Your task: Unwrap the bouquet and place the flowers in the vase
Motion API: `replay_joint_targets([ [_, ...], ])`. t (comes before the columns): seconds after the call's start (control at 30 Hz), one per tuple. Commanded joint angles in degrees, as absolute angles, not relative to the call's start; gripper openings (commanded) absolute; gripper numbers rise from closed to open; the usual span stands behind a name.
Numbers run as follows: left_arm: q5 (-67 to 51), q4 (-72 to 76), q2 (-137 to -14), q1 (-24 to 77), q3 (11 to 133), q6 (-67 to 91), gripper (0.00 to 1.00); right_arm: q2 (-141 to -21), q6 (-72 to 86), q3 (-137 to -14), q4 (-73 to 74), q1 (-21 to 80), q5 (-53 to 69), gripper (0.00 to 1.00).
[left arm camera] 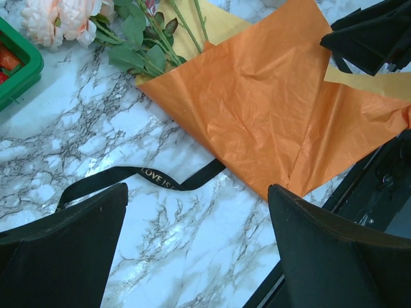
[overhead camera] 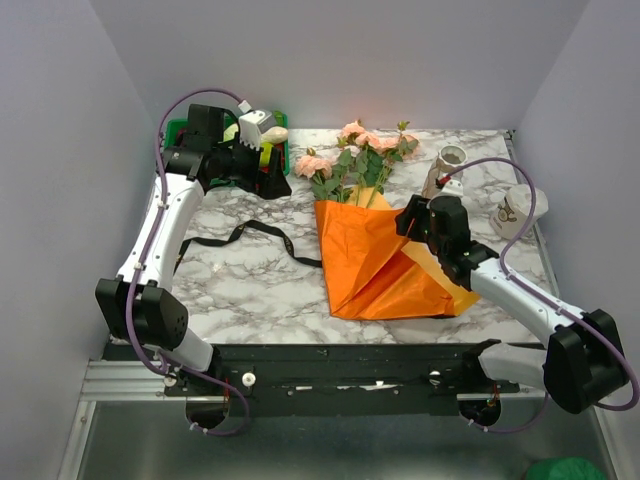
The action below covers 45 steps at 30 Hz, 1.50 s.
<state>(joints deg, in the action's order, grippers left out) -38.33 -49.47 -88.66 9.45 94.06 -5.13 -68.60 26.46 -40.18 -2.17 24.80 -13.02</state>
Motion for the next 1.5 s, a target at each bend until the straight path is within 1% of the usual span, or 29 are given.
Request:
replay_joint_targets([
  [0.0,-40.1,-50.5,-86.2,9.1,93.8,-6.0,0.99,-68.9,25.4,-39.7,-3.9,24.8,-16.1,0.66],
  [0.23,-40.2,-50.5,-86.2,9.1,92.9,-6.1,0.99,-69.8,25.4,-40.1,-4.6,24.6,-15.6,0.66],
  [0.33,-40.1,-50.7,-86.3,9.1,93.0,-5.9,0.99,-72.5,25.6,-40.1,-5.4,24.6,-14.7,0.62],
  [0.37,-40.2,-50.9,-86.3,9.1,93.2,-5.9,0.99,-72.9,25.6,-39.6,-6.1,24.6,-13.5,0.58],
  [0.4,-41.0,-51.1,-86.3,9.1,93.5,-6.0,0.99,-73.6,25.1,-38.5,-9.6,24.6,-12.4,0.55],
  [0.47,-41.7,-51.4,-86.3,8.9,94.2,-5.6,0.99,-74.4,25.2,-37.6,-10.7,24.6,-11.6,0.47],
  [0.5,-41.7,-51.3,-86.3,8.8,94.4,-5.5,0.99,-75.1,25.4,-37.9,-10.5,24.5,-11.2,0.34],
  [0.6,-42.3,-51.1,-86.4,8.8,94.8,-4.8,0.99,-74.0,25.6,-38.6,-11.3,24.7,-8.1,0.15],
  [0.67,-42.5,-50.9,-86.6,8.8,94.8,-4.6,0.99,-72.1,25.4,-39.2,-12.2,25.1,-6.3,0.12],
  [0.87,-41.4,-48.5,-86.5,8.8,93.1,-2.6,0.99,-72.2,23.5,-45.6,-9.8,30.0,-4.0,0.12],
  [0.97,-39.6,-47.9,-86.4,8.8,92.8,-1.7,0.99,-74.9,22.0,-49.9,-8.6,34.4,-3.3,0.18],
  [1.07,-36.4,-46.3,-85.6,8.7,92.5,-0.3,0.99,-77.7,20.3,-54.5,-7.8,39.5,-3.2,0.20],
  [1.23,-25.1,-44.7,-83.1,7.2,93.5,4.4,0.99,-86.3,19.2,-63.4,-6.8,48.1,-3.5,0.20],
  [1.33,-21.4,-43.4,-80.3,3.7,94.0,8.0,0.99,-91.6,19.4,-66.6,-6.7,51.7,-3.3,0.20],
  [1.47,-19.1,-42.8,-77.2,0.5,93.9,9.5,0.99,-98.6,20.4,-73.9,-6.7,55.8,-1.9,0.21],
])
